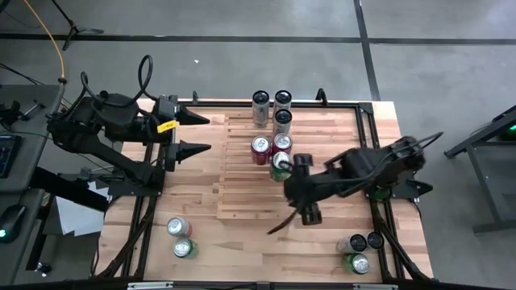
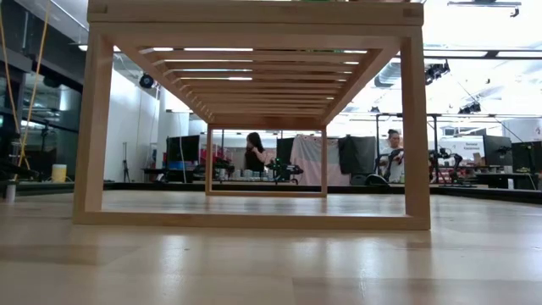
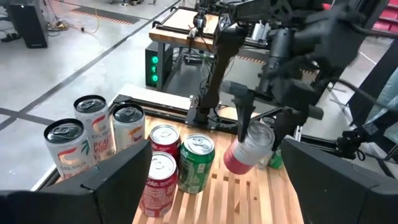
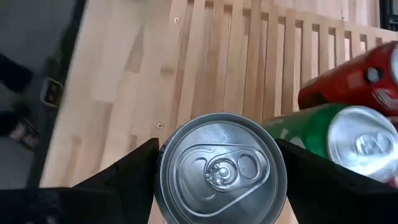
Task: Place canned beverage on shelf
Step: Put the pink white soda can on the shelf
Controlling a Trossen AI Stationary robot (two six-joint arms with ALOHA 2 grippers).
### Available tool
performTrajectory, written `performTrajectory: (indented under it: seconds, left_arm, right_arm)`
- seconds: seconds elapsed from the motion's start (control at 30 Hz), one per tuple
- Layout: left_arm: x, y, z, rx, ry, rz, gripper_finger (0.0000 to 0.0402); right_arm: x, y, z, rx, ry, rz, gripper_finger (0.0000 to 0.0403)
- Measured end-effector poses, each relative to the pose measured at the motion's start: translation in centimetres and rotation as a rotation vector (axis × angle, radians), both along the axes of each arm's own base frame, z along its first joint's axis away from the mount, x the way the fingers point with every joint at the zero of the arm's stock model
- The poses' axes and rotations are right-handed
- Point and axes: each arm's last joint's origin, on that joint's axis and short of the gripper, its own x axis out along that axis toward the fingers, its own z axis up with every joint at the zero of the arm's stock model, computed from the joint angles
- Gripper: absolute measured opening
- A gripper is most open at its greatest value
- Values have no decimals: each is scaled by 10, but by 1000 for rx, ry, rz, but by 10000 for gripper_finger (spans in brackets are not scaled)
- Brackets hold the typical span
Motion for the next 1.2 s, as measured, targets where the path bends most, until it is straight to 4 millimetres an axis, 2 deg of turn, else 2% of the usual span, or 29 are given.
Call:
performTrajectory:
  seconds: [0.17, 0.27, 0.37, 0.7, 1.0, 1.2]
  left_arm:
    - [1, 0, 3, -7, -29, 2, 349]
    - [1, 0, 5, -13, -53, 2, 349]
    - [2, 0, 7, -14, -70, 17, 349]
    - [2, 1, 10, -14, -103, 50, 349]
    - [2, 1, 10, -1, -101, 51, 349]
    - [2, 1, 9, 13, -98, 47, 349]
  right_arm:
    - [-31, -12, -12, 104, -166, -27, 272]
    - [-38, -21, -12, 187, -320, -22, 272]
    - [-42, -29, -20, 165, -330, -7, 272]
    - [-24, -38, -34, 96, -271, 114, 272]
    - [-3, -39, -52, 50, -224, 102, 272]
    - [4, -39, -54, 55, -239, 94, 273]
